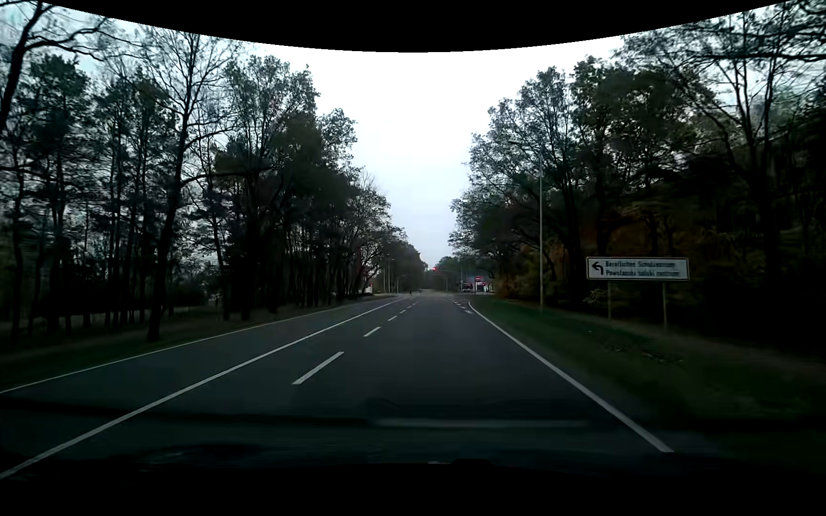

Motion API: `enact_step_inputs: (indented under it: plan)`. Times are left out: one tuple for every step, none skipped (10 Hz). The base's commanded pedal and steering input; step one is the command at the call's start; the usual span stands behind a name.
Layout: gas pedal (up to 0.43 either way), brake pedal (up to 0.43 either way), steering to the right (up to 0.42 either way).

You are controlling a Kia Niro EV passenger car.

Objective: Follow the waypoints while adhering to traffic rules and regulations

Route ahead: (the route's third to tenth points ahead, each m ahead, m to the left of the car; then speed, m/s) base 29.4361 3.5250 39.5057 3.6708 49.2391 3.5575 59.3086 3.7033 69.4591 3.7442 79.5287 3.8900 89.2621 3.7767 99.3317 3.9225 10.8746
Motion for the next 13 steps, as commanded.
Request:
enact_step_inputs:
  plan:
    - [0.0,0.0,0.002]
    - [0.0,0.0,0.001]
    - [0.0,0.0,0.002]
    - [0.0,0.0,0.0]
    - [0.0,0.0,0.0]
    - [0.0,0.0,0.0]
    - [0.0,0.0,0.0]
    - [0.0,0.0,0.0]
    - [0.0,0.0,0.0]
    - [0.0,0.0,0.0]
    - [0.0,0.0,0.0]
    - [0.0,0.0,0.0]
    - [0.0,0.0,0.0]
